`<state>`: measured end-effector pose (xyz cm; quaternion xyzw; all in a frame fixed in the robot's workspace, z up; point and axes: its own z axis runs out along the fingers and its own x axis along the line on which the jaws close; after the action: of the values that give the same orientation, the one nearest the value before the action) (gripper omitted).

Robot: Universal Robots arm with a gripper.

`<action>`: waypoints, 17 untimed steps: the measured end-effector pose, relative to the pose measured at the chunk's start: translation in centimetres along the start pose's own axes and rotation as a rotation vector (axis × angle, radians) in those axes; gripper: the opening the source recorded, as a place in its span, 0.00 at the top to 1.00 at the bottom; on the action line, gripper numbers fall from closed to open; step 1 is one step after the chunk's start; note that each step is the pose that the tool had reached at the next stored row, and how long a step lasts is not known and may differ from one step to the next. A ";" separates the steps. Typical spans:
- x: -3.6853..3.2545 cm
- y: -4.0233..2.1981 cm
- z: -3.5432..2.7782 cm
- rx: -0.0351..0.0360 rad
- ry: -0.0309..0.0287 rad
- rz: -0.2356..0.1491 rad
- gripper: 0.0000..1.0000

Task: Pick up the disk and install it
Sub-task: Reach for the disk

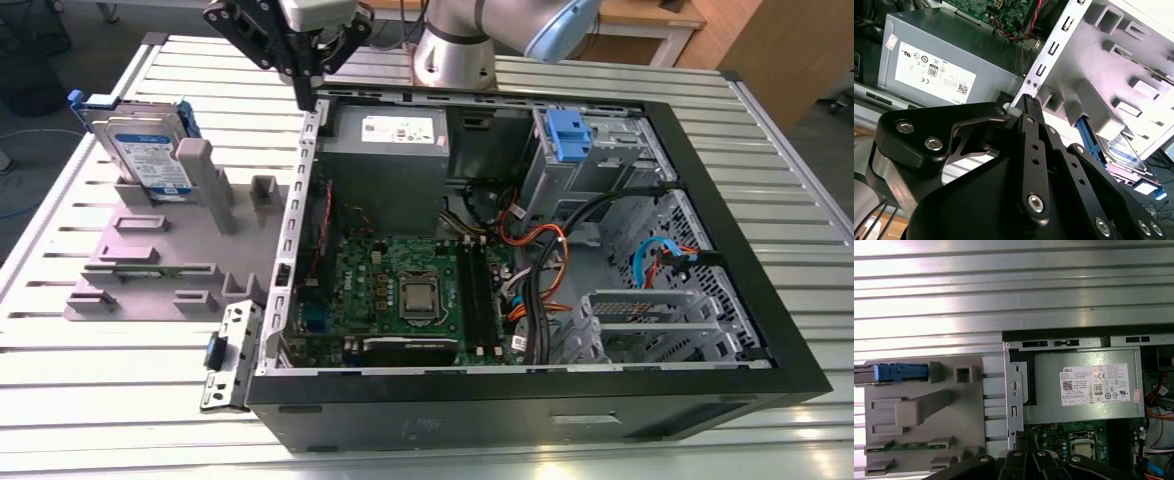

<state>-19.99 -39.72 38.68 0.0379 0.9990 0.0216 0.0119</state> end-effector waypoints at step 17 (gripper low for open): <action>0.55 -0.04 0.04 0.0000 0.0000 0.000 0.89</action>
<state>-20.54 -39.72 38.63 0.0379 0.9990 0.0216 0.0119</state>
